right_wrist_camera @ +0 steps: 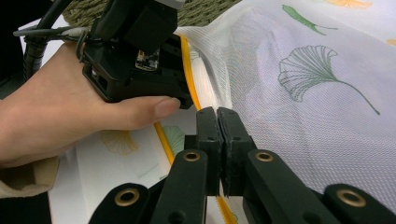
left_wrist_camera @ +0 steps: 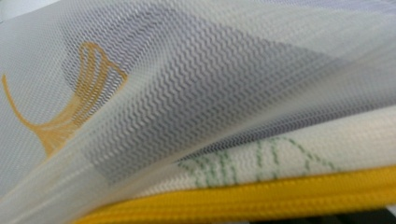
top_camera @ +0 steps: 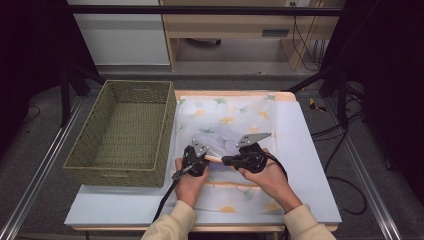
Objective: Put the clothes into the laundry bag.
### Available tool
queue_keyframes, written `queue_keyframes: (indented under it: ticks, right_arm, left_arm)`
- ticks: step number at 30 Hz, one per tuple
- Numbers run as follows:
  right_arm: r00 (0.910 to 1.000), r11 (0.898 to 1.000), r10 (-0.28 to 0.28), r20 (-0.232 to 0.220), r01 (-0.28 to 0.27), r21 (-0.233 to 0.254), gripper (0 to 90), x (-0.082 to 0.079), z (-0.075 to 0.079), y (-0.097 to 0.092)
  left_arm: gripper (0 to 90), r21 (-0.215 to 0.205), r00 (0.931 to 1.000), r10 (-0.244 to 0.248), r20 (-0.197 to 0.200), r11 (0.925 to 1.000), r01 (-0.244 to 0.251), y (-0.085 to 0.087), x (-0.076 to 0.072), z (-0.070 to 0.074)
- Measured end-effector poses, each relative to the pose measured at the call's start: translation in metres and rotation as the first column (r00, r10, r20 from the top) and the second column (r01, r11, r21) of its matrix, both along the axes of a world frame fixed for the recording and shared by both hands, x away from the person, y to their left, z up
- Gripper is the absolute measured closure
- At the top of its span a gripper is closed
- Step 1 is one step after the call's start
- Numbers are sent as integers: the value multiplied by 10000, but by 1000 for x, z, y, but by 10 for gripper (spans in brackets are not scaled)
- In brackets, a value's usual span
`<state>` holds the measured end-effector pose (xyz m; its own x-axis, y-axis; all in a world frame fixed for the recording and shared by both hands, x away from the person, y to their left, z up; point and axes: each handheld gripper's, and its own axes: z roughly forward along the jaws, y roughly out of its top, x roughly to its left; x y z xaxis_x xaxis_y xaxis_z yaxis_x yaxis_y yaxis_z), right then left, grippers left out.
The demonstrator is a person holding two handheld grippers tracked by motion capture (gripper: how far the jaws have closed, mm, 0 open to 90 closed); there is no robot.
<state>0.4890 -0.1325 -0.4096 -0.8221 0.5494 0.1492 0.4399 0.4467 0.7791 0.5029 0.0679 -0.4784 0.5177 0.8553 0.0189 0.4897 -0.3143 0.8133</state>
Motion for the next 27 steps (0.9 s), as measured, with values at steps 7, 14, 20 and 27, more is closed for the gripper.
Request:
queue_keyframes:
  ticks: [7, 14, 20, 27]
  right_arm:
    - [10000, 10000, -9, -32, 9, -19, 887, 0, -1, 1]
    - [10000, 10000, 10, -44, -10, -9, 887, 0, -1, 1]
    - [10000, 10000, 9, -48, -9, 6, 887, 0, -1, 2]
    - [9999, 10000, -31, -105, 31, 15, 887, 0, -1, 3]
  left_arm:
    - [900, -34, 9999, 101, 7, 9999, -101, 0, 1, 0]
    - [900, -6, 10000, 64, -38, 10000, -64, 0, 2, -1]
    - [900, 26, 10000, 43, -80, 10000, -43, 0, 3, -1]
    - [900, -29, 9999, 86, -66, 10000, -86, 0, 4, -2]
